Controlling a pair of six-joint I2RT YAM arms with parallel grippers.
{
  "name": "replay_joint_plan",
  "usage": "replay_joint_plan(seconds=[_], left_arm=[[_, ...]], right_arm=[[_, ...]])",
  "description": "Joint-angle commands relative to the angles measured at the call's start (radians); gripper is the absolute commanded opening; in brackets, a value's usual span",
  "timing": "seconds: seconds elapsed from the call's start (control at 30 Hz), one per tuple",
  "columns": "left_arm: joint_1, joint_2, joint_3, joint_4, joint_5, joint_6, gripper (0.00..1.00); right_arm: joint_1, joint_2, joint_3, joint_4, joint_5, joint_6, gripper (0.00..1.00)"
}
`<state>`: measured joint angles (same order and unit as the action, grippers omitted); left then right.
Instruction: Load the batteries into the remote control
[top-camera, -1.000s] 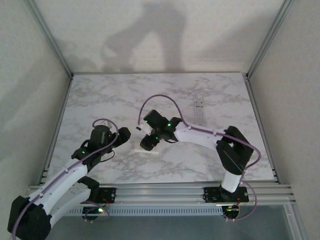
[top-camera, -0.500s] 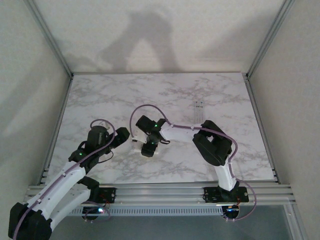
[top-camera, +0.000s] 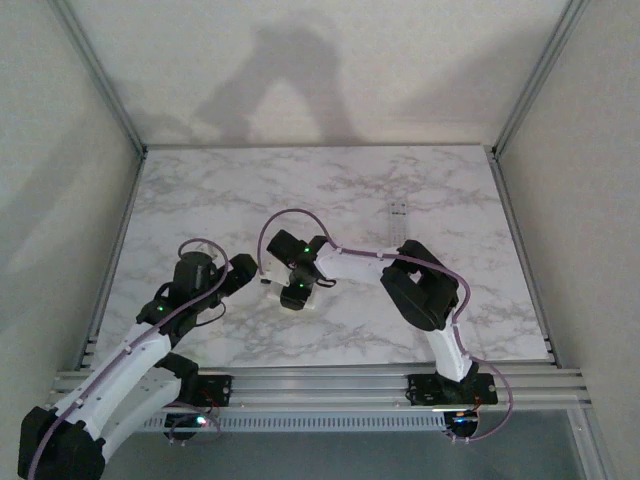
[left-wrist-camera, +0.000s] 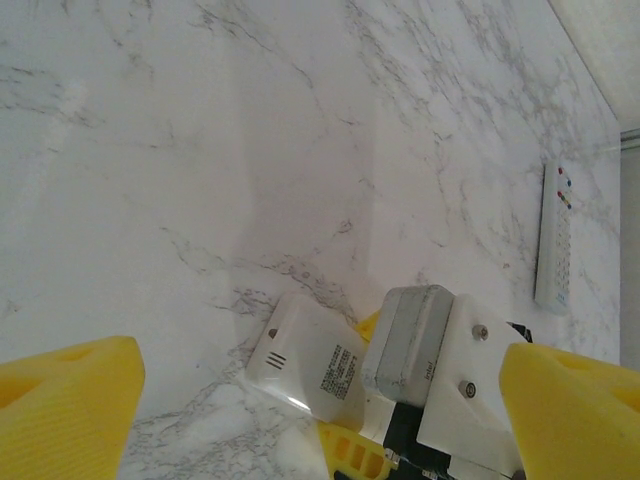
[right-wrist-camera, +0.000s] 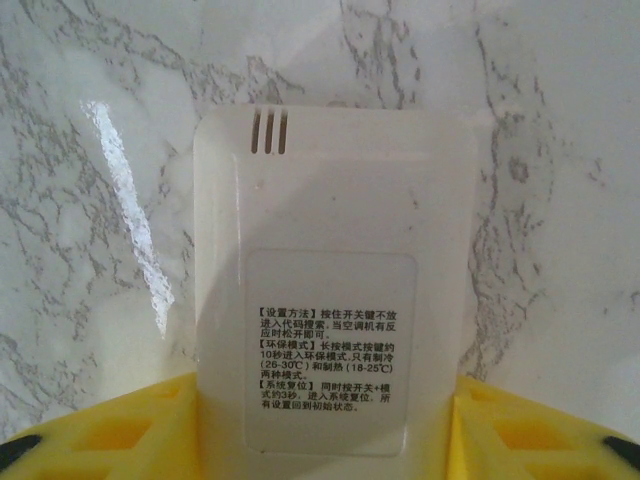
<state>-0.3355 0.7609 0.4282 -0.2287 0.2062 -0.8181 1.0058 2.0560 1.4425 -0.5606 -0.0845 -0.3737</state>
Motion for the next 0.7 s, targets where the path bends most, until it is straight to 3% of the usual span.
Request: replay_joint_plan(seconds=[0.0,0.23,0.47,0.67], left_arm=[[0.008,-0.004,0.015,0.023,0.089,-0.044,0.89],[0.018,0.039,0.043,0.118,0.195,-0.116,0.76],[0.024,0.103,0.05,0.211,0.3,-0.162,0.48],[0.025,0.149,0.082,0.131,0.312,-0.086,0.26]], right_arm=[[0.021,-0.149,-0.091,0.206,-0.186,0.191,0.38],[0.014,-0.285,-0.236,0.501,-0.262,0.512,0.38],[0.014,-0.318,-0.273,0.617,-0.295,0.637,0.38],[0.013,-0.315,-0.252,0.649,-0.303,0.671,0.38]])
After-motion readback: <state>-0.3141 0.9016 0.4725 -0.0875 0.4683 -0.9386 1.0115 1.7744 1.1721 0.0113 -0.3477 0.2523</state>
